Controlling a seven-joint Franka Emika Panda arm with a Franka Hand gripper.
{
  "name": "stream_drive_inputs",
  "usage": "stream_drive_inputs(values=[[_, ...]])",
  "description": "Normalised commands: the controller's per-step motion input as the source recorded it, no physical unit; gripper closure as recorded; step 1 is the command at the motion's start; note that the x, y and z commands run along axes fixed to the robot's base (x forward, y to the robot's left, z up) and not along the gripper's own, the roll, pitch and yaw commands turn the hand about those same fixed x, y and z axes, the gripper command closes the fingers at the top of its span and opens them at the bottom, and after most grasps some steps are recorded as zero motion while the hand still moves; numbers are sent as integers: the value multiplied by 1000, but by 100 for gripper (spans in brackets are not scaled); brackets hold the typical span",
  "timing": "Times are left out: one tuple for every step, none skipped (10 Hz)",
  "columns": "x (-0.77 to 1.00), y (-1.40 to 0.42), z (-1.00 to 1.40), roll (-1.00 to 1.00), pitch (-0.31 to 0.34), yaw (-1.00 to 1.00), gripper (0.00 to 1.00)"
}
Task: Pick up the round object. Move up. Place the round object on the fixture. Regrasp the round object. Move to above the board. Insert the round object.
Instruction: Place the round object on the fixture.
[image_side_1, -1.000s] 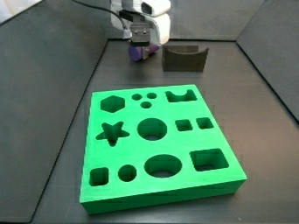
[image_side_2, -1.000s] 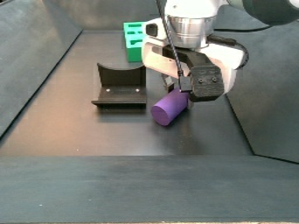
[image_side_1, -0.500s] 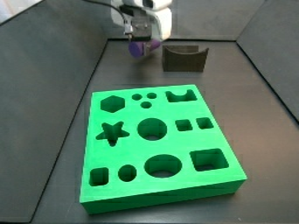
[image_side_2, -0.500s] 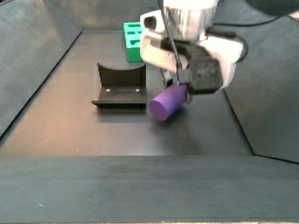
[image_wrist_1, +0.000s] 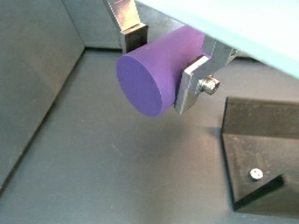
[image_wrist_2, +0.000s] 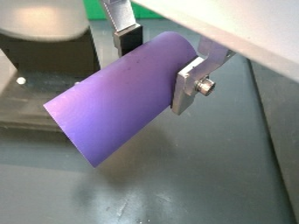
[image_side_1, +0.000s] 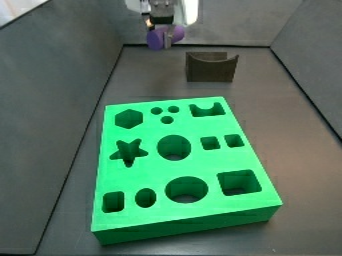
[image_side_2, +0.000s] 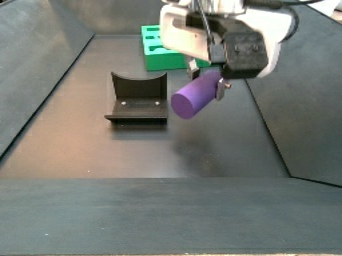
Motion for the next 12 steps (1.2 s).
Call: stream_drive_inputs(values=[[-7,1,1000,16,11,-6,100],[-11,4,1000,29,20,-14,100],[-15,6,1000,41,26,-18,100],[-21,7,1000,47,33,-20,100],[-25,12,960,60,43,-17,100],[-21,14,806,68,50,-15,100],[-15,13,650,70,57,-8,100],[-7,12,494,74,66,-2,100],[1,11,286,73,80,9,100],[1000,-184,-930,-27,-57,1000,100],[1000,-183,-1000,-28,-58,1000,100],[1000,-133,-956,-34,-64,1000,100]])
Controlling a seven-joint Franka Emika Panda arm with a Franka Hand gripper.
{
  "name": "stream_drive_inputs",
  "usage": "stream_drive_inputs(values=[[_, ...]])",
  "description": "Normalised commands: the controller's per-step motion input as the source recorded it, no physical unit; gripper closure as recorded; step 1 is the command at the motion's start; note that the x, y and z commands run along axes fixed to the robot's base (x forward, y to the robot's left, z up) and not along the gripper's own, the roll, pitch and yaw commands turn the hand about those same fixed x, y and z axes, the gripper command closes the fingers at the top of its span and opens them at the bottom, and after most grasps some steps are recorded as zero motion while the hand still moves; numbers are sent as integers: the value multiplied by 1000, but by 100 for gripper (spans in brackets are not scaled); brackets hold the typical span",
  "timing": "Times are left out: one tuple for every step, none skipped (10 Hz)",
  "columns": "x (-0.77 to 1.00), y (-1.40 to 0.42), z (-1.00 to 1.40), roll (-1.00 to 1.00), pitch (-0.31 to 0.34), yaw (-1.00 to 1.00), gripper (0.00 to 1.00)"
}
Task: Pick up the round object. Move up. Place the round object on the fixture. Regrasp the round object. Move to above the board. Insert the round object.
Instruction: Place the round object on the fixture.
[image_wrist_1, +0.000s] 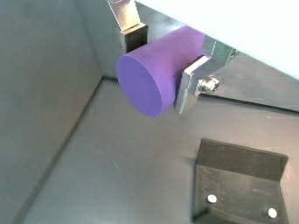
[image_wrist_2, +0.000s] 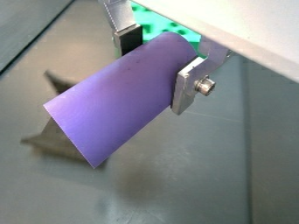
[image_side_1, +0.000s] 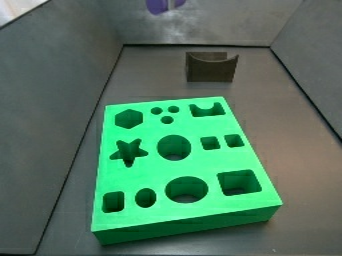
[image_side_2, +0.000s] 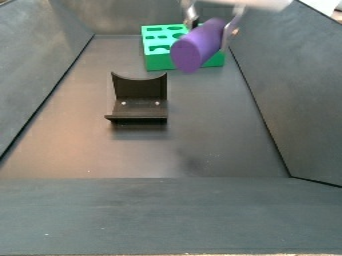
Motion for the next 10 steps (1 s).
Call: stream_drive_inputs(values=[[1000,-104,-902,-43,-65,1000,100],[1000,-83,-808,-56,-68,1000,100],[1000,-73,-754,-65,-71,1000,100],[951,-46,-556,-95,-78,1000,100],[871,-34,-438,-111,-83,1000,100],[752,-14,-263,-143,-93,1000,100],[573,-5,-69,-187,-86,896,100],[376,0,-7,-182,-54,548,100],[273,3,-14,-176,-27,412,100],[112,4,-25,-159,17,221,100]])
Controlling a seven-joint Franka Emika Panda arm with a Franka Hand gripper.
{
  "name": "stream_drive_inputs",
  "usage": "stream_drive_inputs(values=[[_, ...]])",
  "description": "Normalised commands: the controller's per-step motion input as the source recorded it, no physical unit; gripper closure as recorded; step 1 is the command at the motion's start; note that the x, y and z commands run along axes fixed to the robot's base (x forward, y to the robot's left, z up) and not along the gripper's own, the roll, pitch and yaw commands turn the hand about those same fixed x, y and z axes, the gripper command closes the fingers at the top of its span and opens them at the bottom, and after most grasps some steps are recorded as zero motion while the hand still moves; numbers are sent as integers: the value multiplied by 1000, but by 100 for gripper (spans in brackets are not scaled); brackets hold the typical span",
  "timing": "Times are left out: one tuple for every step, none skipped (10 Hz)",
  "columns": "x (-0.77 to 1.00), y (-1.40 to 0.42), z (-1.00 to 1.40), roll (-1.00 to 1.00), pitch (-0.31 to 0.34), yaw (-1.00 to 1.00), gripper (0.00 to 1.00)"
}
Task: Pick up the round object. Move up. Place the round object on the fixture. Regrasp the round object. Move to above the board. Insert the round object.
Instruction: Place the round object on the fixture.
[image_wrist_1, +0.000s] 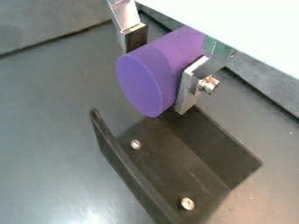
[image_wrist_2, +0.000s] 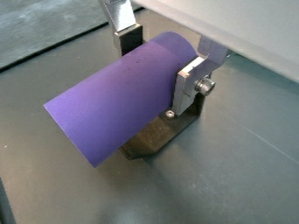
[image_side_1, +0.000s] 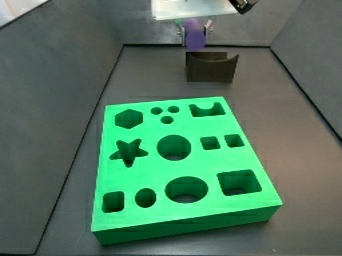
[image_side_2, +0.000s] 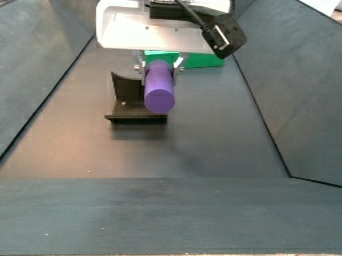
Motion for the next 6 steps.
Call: stream_drive_inputs(values=[[430,-273,1000,-1000,71,-173,100],[405,-260,1000,-1000,79,-193,100],[361,-189,1000,-1000,93,-194,100],[319,-158,1000,-1000,89,-187,100],[231,-102,879,-1000,81,-181,100],[149,-43,670,-1000,75,-179,100]])
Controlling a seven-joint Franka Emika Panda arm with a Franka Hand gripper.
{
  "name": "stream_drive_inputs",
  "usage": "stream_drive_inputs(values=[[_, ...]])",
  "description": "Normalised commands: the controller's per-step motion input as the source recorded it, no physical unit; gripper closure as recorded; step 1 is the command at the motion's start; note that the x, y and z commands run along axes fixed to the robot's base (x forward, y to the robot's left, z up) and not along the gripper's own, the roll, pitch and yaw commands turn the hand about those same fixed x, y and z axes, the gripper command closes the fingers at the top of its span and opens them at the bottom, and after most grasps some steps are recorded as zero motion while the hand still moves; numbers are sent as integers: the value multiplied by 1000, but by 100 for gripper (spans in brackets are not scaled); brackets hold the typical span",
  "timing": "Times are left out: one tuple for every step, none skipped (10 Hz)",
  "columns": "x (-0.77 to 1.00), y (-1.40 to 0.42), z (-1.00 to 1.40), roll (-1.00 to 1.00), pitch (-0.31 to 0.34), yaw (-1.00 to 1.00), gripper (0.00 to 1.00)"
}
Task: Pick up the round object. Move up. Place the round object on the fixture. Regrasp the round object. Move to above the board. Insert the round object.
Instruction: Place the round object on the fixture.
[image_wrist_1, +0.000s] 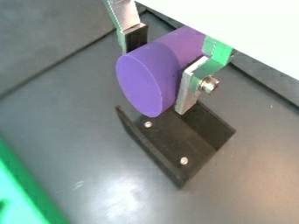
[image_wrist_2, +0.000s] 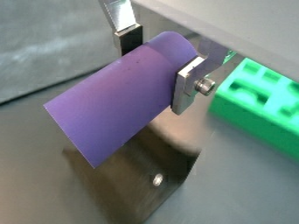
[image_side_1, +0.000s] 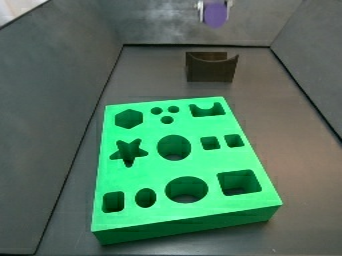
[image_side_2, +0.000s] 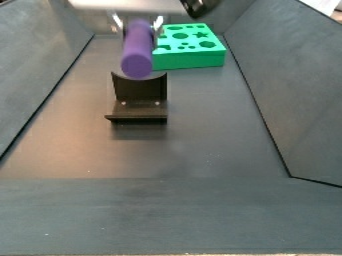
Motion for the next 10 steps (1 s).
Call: stream_drive_inputs(values=[[71,4,391,-1000,69,-179,100],[46,18,119,-1000,61,-184,100],[59,19,15,-1000,48,-189,100],[68,27,13,-1000,49,-192,100],[78,41,21,-1000,68,-199,100],[88,43,-11,-769,52,-164,100],[89,46,-18,-592,38,-139,100],[78,46,-9,-360,23,-115,100],[69,29,-4,-239,14,-95,100],[127,131,-1000,-1000,160,-42,100]])
